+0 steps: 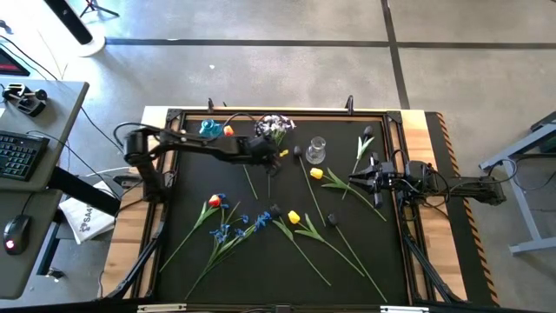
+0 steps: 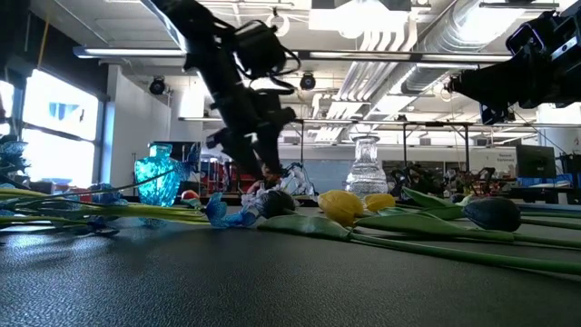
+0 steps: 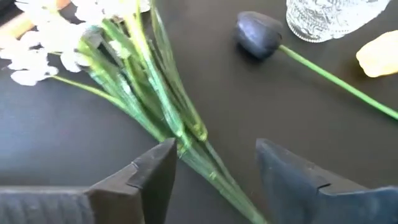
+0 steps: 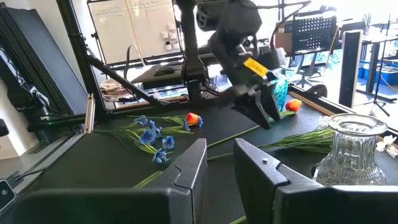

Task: Sort flowers into vase by color
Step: Put the white flowers into the blue vase, then put the black flower into the transparent vase

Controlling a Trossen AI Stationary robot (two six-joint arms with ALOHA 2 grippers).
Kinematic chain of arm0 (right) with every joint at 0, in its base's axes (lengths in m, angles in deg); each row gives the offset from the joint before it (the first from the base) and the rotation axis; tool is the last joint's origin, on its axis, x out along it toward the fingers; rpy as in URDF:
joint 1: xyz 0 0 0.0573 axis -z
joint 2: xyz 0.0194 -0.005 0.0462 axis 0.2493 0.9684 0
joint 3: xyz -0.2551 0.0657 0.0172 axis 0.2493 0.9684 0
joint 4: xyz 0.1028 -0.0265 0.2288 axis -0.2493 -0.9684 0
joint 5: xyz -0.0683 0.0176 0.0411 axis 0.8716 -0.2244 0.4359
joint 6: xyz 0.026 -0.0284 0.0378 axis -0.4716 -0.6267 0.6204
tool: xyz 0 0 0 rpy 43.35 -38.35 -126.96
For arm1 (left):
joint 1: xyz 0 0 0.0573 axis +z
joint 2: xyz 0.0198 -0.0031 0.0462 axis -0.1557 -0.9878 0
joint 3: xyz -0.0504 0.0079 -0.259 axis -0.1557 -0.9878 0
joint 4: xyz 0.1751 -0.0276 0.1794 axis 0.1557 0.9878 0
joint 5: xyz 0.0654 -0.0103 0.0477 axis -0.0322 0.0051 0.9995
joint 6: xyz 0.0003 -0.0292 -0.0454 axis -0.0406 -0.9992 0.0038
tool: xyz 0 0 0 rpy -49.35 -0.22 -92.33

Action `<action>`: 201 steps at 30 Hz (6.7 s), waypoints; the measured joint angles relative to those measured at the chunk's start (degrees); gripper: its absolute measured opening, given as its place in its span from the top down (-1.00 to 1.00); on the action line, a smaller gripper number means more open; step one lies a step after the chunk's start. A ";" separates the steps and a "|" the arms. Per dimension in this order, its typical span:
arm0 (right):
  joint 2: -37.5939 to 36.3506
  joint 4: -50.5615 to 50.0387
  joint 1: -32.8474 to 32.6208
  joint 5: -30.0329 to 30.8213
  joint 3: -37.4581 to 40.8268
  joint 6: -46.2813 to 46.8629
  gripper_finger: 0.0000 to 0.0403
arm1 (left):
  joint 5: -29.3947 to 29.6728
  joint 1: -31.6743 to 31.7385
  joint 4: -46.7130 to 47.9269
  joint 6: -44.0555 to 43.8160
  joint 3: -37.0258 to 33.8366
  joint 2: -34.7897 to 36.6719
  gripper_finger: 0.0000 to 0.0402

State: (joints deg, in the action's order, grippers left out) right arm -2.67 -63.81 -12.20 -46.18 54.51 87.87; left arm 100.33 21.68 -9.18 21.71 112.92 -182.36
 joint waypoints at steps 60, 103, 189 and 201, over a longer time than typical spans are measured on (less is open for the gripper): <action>0.48 -0.02 -0.01 0.00 0.00 -0.02 0.61 | 5.79 3.65 15.12 -1.21 6.53 -5.71 0.99; 0.48 -0.01 0.00 -0.01 -0.01 0.00 0.61 | 36.14 9.10 -61.19 47.67 -38.62 45.75 0.98; 0.46 -0.02 0.00 -0.02 0.00 0.00 0.61 | 30.53 -17.60 -55.85 37.64 -46.92 47.82 0.40; 0.46 0.00 0.01 0.00 -0.02 0.00 0.61 | 23.54 -14.55 -63.12 37.64 -46.92 44.21 0.40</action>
State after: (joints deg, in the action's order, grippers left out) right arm -2.21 -63.82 -12.20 -46.17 54.49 87.87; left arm 123.88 7.13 -72.30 59.35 66.00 -138.15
